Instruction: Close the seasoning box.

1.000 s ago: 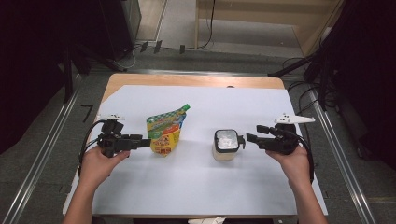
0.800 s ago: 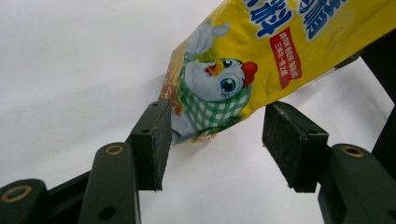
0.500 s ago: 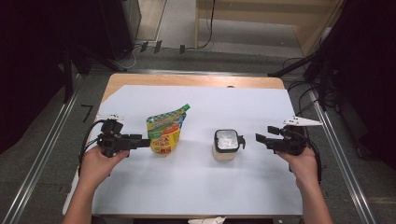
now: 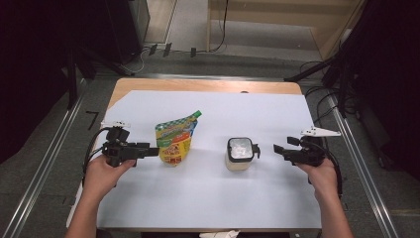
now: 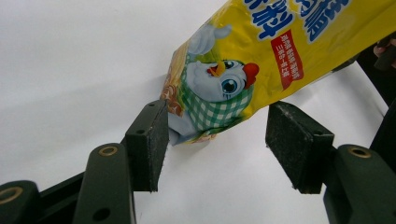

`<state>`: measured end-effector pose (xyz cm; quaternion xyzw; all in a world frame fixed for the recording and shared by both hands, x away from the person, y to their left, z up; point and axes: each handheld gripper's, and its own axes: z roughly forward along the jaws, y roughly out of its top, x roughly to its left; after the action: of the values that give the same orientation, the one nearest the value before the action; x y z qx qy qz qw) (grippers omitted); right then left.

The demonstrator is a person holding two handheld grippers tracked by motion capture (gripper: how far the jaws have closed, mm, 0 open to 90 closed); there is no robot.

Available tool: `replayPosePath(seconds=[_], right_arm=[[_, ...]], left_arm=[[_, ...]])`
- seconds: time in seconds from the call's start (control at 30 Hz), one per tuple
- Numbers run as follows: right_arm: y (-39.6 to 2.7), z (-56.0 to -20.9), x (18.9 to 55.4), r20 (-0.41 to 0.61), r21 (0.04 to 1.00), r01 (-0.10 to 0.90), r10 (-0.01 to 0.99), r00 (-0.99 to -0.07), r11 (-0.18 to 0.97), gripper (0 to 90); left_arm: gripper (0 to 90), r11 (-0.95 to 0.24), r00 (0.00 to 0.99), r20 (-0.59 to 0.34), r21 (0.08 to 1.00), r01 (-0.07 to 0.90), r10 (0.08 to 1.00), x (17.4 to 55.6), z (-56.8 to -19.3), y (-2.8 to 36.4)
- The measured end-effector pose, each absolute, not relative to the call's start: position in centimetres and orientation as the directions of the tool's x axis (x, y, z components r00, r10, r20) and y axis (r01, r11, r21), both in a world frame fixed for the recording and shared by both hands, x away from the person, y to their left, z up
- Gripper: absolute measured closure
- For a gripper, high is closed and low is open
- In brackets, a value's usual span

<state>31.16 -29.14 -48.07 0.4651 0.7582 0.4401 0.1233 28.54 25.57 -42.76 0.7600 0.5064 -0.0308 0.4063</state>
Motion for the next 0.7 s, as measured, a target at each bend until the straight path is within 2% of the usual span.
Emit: replayPosePath(seconds=[0.7], right_arm=[[-28.28,-48.76,31.35,0.205,0.769,0.601,0.805,-0.557,0.22,28.2]], left_arm=[[37.7,-0.173,0.498,-0.46,0.583,0.794,0.735,28.63,-42.94,25.42]])
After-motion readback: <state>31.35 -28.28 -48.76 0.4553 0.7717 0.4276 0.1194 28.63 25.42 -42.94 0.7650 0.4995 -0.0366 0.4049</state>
